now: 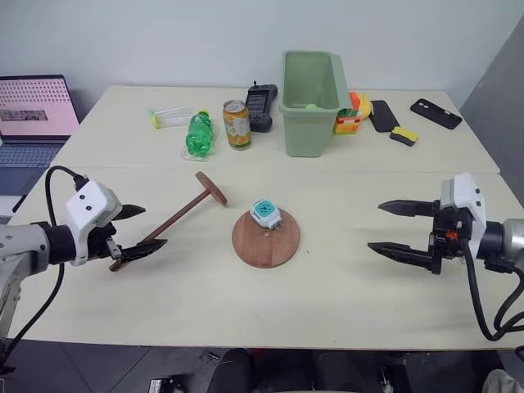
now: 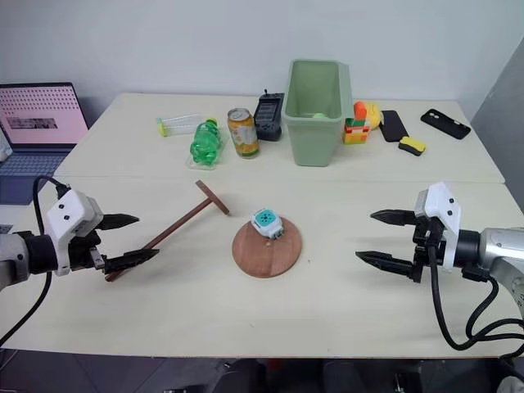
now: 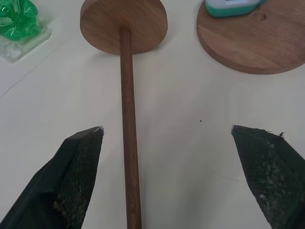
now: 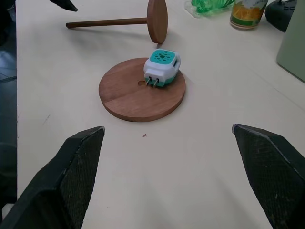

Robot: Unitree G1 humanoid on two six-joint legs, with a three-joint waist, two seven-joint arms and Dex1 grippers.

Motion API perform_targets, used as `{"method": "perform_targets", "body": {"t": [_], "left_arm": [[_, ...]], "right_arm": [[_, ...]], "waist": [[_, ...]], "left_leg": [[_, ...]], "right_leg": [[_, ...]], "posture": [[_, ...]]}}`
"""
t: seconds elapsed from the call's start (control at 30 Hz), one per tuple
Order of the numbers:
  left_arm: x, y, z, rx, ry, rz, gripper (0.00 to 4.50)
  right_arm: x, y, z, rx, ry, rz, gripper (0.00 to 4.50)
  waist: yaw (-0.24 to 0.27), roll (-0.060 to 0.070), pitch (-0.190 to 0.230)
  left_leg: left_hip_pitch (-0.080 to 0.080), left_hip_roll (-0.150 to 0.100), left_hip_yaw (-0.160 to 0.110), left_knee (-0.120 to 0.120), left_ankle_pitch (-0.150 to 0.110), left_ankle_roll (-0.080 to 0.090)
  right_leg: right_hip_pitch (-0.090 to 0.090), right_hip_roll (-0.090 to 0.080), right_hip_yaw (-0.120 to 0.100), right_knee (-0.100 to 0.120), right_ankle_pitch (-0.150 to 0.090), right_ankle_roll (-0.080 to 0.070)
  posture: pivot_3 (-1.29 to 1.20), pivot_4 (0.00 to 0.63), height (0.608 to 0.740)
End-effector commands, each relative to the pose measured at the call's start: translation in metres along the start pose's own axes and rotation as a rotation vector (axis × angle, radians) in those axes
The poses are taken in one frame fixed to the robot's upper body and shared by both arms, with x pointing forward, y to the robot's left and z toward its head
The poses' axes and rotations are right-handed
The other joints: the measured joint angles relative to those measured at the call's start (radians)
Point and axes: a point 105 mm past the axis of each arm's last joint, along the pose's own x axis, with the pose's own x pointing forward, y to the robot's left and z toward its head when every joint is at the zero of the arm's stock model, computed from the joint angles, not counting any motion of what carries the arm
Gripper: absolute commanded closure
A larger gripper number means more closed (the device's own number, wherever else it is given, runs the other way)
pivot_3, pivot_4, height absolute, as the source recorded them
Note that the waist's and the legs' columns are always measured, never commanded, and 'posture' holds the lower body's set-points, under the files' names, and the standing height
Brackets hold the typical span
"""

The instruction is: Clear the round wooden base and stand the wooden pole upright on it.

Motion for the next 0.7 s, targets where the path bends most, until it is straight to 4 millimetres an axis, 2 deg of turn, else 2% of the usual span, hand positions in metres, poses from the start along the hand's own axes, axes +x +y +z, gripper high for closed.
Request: {"method": "perform_targets", "body": {"t": [0.03, 0.4, 0.53, 0.63, 0.7], "left_arm": [[0.000, 0.004, 0.010, 0.052, -0.032, 0.022, 0.03], [0.002, 0.009, 0.028, 0.118, -0.124, 0.038, 0.03], [0.003, 0.004, 0.031, 0.124, -0.123, -0.011, 0.03], [0.006, -0.008, 0.034, 0.162, -0.103, -0.092, 0.03], [0.012, -0.023, 0.036, 0.218, -0.096, -0.175, 0.03]], "right_arm": [[-0.002, 0.002, 0.007, -0.044, -0.013, -0.004, 0.00], [-0.002, 0.002, 0.005, -0.041, -0.013, -0.007, 0.00], [-0.002, 0.004, 0.005, -0.019, -0.017, -0.004, 0.00], [-0.002, 0.003, 0.006, 0.003, -0.030, -0.016, 0.00], [0.003, 0.010, 0.008, 0.005, -0.039, -0.006, 0.00]], "waist": [[0.000, 0.000, 0.000], [0.001, 0.000, 0.000], [0.001, 0.000, 0.000], [0.001, 0.000, 0.000], [0.000, 0.000, 0.000]], "left_leg": [[0.000, 0.000, 0.000, 0.000, 0.000, 0.000], [0.000, 0.000, 0.000, 0.000, 0.000, 0.000], [0.000, 0.000, 0.000, 0.000, 0.000, 0.000], [0.000, 0.000, 0.000, 0.000, 0.000, 0.000], [0.000, 0.000, 0.000, 0.000, 0.000, 0.000]], "right_leg": [[0.000, 0.000, 0.000, 0.000, 0.000, 0.000], [0.000, 0.000, 0.000, 0.000, 0.000, 0.000], [0.000, 0.000, 0.000, 0.000, 0.000, 0.000], [0.000, 0.000, 0.000, 0.000, 0.000, 0.000], [0.000, 0.001, 0.000, 0.000, 0.000, 0.000]], "posture": [[0.00, 0.150, 0.740], [0.00, 0.150, 0.740], [0.00, 0.150, 0.740], [0.00, 0.150, 0.740], [0.00, 0.150, 0.740]]}}
